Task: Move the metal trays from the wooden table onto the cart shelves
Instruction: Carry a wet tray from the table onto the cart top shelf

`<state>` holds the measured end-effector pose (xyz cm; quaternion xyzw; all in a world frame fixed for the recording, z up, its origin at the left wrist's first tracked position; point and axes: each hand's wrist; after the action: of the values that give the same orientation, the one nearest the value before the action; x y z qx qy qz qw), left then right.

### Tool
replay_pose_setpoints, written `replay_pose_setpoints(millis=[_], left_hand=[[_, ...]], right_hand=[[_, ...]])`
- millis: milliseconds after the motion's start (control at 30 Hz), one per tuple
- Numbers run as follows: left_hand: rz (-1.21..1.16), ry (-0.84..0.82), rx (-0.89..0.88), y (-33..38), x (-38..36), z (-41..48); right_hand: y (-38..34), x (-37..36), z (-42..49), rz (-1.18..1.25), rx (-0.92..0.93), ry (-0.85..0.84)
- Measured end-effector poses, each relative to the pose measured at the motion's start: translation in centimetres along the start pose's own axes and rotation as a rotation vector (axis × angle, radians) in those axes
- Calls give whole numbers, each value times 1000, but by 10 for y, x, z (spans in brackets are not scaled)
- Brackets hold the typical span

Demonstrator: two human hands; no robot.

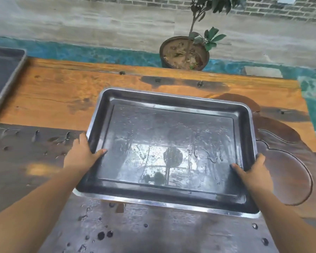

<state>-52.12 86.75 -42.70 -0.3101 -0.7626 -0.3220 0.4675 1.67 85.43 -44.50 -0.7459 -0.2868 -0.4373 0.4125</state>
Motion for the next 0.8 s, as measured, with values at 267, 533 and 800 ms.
replay_pose_setpoints(millis=[267,533,800], left_hand=[[-61,51,22,-9,-12,11],[-51,61,27,-16,5,5],[-93,134,177,-51,57,-49]], right_hand=[[12,1,20,11,-109,-6],[-1,25,19,0,-67,-36],[-58,64,24,101,137,-123]])
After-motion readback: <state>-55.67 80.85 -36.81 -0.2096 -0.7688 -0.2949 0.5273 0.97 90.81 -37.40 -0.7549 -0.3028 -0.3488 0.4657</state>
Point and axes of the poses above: each hand's wrist, its own z-axis towards the middle knuckle, its own x-axis out of the back of the hand, y = z × x, and after that the axes turned 7 degrees about x, right-handed
